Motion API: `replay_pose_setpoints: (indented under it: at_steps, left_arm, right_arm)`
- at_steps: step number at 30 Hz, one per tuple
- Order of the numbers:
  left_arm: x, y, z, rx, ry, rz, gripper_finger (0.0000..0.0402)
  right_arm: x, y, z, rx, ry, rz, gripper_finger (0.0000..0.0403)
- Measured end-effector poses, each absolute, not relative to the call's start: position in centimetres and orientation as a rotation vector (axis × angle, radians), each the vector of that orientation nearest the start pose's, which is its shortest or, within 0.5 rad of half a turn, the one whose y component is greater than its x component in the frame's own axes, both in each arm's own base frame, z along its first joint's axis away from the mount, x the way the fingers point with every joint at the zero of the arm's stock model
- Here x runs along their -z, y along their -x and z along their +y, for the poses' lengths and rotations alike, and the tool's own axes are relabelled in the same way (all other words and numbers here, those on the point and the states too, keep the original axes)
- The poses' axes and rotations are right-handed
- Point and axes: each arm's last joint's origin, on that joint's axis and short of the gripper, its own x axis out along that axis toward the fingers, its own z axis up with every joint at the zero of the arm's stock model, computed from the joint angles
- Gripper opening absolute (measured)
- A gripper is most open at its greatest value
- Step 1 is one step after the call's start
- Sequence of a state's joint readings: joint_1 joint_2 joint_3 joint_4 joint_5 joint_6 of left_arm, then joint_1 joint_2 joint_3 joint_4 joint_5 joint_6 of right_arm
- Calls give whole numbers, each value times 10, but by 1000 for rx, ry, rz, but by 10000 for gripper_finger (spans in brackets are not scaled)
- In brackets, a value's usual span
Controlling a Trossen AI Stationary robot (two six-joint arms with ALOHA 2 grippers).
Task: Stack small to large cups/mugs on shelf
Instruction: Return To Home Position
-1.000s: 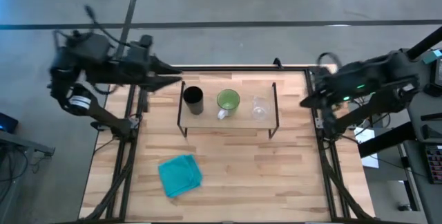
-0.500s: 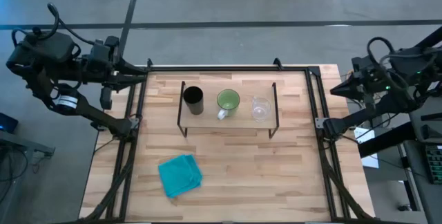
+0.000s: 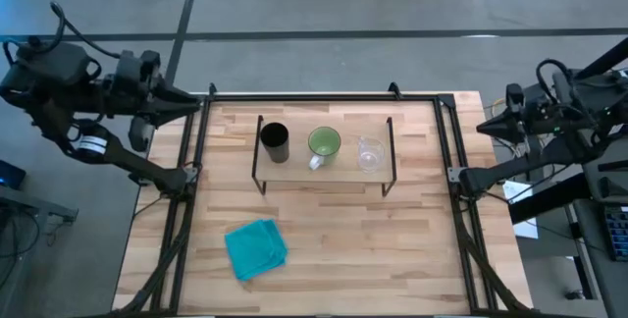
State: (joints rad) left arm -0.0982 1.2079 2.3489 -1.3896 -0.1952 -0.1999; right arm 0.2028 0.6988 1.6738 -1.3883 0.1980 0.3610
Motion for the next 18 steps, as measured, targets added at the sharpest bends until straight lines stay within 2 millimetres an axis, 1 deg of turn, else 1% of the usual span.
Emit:
replay_pose_setpoints:
  at_steps: [5, 7, 10, 14, 18]
  left_arm:
    - [-578, -48, 1, -111, 171, 171, 68]
    - [-579, -40, 2, -109, 175, 154, 68]
    - [-579, -33, 2, -107, 178, 138, 68]
    - [-576, -19, 4, -103, 175, 119, 68]
    - [-574, -3, 5, -97, 181, 62, 68]
  right_arm:
    - [-451, 8, -5, -36, -280, 326, 18]
    - [-442, 9, -5, -47, -291, 304, 18]
    - [-429, 10, -5, -55, -309, 262, 18]
    - [-414, 7, -4, -89, -312, 205, 18]
    - [-398, 4, -3, -111, -331, 175, 18]
